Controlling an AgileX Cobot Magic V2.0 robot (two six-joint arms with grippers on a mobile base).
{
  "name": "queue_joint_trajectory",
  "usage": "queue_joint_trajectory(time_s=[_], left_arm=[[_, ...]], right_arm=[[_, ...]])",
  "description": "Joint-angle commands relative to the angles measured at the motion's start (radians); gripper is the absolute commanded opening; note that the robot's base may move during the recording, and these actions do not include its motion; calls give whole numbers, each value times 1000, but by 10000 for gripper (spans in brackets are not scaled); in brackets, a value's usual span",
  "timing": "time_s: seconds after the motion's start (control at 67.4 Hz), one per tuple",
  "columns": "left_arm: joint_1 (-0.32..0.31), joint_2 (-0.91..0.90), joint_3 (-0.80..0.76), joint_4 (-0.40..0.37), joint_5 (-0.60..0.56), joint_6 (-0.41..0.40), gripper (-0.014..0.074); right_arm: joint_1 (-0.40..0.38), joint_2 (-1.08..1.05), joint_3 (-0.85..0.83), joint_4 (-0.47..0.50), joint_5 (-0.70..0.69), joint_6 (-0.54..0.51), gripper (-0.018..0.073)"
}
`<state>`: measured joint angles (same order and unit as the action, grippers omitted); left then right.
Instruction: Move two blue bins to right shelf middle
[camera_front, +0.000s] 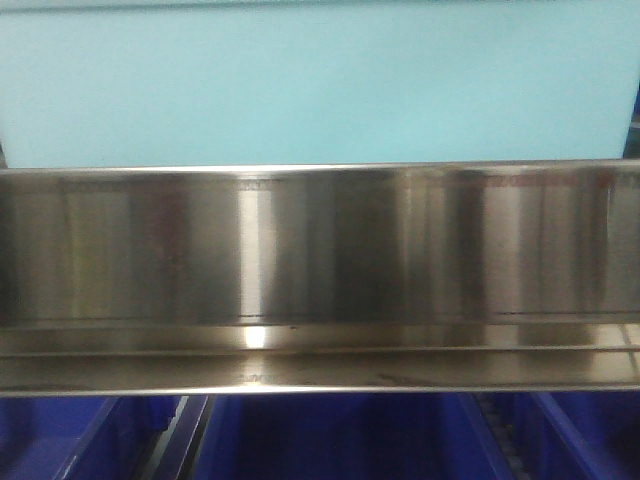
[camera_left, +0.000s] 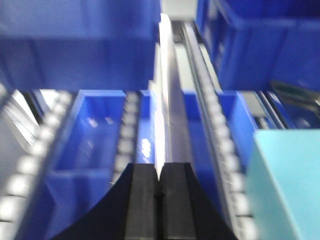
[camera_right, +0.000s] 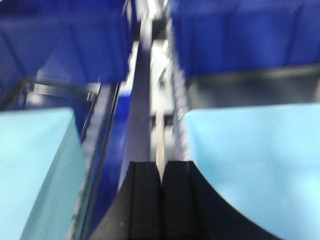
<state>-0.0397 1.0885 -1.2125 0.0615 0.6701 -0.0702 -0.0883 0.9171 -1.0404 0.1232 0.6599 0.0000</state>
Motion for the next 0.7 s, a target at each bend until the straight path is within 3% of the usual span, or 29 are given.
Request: queue_joint_trajectory(time_s=[0.0, 0.089, 0.163, 0.237, 0.415, 0.534, 0.682], left_arm=[[-66, 63, -83, -1, 49, -68, -110], [-158, 125, -153, 145, 108, -225, -110], [-246, 171, -199, 250, 173, -346, -110], [-323, 210, -244, 320, 242, -404, -110], [-423, 295, -335, 317, 387, -446, -110], [-469, 331, -370, 315, 476, -446, -110], [-484, 352, -377, 315, 488, -446, -110]], right_arm=[[57, 81, -63, -37, 59, 33, -149], [131, 150, -118, -115, 112, 133, -149], [206, 212, -164, -235, 172, 259, -149], [278, 260, -216, -305, 249, 352, -149], [411, 360, -327, -328, 348, 421, -149], [458, 417, -378, -328, 375, 430, -150], [481, 477, -409, -329, 412, 432, -150]])
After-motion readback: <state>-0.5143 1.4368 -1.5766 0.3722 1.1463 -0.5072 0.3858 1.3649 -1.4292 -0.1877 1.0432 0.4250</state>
